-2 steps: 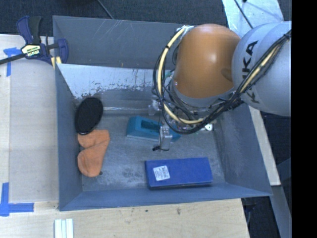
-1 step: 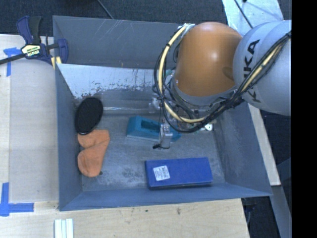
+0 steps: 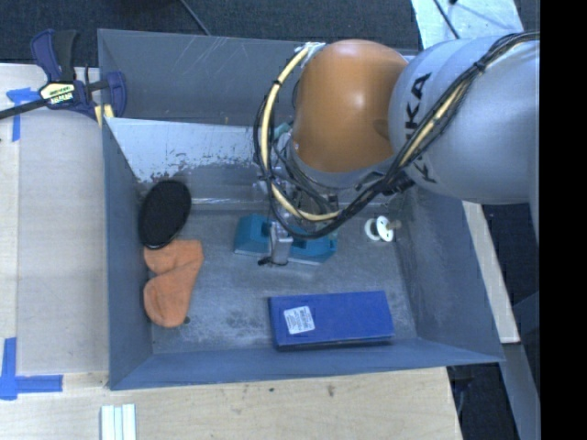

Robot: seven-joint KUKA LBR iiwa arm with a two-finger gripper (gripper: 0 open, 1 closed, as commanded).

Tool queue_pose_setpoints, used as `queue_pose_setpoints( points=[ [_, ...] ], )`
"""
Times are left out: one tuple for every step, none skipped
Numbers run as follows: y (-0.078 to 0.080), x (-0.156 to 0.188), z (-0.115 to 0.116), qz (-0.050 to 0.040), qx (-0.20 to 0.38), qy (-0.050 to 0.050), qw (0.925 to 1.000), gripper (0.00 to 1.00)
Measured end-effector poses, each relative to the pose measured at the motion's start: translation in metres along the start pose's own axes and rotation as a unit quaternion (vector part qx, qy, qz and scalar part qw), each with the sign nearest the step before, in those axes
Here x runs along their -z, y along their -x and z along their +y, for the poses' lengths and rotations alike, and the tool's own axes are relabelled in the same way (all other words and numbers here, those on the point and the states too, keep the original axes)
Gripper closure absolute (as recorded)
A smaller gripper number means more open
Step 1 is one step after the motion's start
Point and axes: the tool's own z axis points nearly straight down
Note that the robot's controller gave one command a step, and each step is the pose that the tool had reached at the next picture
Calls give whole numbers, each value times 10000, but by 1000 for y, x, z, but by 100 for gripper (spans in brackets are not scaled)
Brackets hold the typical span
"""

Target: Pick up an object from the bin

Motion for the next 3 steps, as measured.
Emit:
queue_pose_setpoints(
  points=[
    [3, -36, 1, 45, -192, 0, 9998, 0],
    [29, -56, -32, 36, -20, -1, 10000, 0],
    [39, -54, -52, 38, -563, -9, 9984, 0]
  ],
)
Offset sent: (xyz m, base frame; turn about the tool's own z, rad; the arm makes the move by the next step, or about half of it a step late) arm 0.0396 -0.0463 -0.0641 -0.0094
